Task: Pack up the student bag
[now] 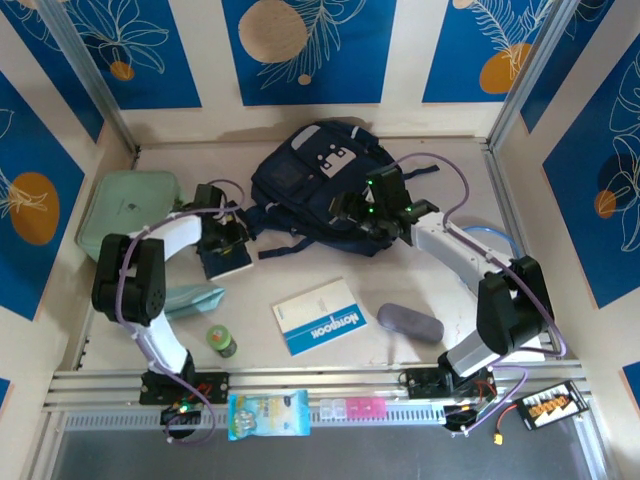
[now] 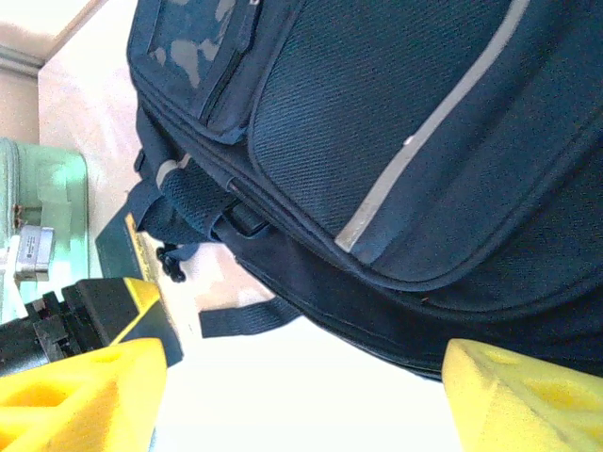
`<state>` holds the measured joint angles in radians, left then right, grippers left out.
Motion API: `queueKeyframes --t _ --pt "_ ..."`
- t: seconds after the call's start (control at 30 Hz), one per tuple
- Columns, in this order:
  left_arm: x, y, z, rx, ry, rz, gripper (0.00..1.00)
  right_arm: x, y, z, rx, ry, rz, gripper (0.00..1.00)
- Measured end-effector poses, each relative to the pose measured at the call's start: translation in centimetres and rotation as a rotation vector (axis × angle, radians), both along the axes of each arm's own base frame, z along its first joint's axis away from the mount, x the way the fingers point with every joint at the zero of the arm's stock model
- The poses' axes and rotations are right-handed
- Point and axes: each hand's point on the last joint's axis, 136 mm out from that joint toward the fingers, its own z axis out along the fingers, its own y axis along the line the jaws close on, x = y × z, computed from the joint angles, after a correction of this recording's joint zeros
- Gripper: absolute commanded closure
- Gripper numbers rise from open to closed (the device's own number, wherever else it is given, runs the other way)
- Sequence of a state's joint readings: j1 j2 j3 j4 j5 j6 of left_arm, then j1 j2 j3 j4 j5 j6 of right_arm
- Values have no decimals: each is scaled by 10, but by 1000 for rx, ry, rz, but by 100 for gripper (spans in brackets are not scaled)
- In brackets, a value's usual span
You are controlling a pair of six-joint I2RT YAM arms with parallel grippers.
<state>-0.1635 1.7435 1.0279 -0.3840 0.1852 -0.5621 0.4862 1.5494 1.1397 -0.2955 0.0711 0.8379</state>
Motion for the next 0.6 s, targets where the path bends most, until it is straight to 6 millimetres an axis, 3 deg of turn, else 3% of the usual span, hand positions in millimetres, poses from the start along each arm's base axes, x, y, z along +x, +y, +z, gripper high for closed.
queueKeyframes --t 0.17,0.33,0.43,0.53,0.6 --pt "-23 -35 4 -87 28 -64 49 -6 28 -7 -4 10 63 24" --pt "-35 -41 27 -127 4 -82 34 -13 69 -16 -26 9 168 26" --pt "-30 -31 50 -130 -60 -58 29 -17 105 -20 -50 -16 274 28" --pt "-20 -6 67 -135 -121 24 26 -21 144 -27 -72 -38 381 34" --pt "-18 14 68 -138 -134 89 24 -22 166 -34 -85 -43 441 40"
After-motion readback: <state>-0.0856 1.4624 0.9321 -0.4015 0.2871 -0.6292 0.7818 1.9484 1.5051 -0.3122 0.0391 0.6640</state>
